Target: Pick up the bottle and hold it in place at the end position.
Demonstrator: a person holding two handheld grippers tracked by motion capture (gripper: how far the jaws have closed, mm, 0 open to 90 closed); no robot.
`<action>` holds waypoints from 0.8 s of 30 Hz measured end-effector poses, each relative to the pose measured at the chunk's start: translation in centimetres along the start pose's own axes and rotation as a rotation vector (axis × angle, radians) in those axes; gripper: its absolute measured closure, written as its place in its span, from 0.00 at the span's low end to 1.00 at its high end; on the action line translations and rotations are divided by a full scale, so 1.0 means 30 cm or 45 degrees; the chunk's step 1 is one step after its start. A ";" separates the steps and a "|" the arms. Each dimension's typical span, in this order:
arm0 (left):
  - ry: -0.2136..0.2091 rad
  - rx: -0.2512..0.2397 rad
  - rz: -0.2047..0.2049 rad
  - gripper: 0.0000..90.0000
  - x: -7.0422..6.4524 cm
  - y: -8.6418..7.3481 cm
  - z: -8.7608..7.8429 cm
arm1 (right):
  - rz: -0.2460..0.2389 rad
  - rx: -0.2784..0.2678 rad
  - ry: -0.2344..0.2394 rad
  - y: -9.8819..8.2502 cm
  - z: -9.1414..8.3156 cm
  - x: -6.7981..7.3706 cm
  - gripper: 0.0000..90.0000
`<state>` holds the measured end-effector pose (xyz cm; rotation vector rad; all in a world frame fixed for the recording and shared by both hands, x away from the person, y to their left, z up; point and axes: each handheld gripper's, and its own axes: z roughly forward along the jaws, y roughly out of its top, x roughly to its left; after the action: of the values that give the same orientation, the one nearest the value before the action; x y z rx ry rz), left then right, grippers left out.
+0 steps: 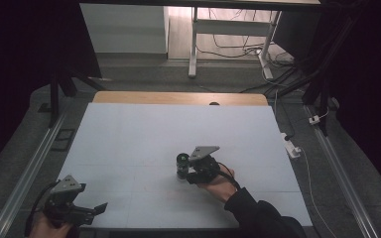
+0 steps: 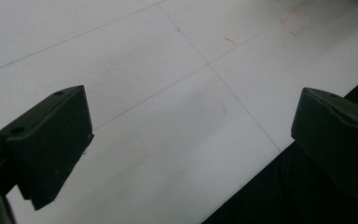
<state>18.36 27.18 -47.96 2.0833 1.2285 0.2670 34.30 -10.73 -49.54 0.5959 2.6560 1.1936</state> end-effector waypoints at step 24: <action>-0.006 0.005 -0.002 0.00 0.001 0.001 0.002 | 0.048 -0.004 -0.052 0.115 0.032 -0.156 0.59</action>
<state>18.42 27.18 -47.99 2.0848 1.2289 0.2589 39.82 -9.98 -47.64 0.6655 2.6199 1.1818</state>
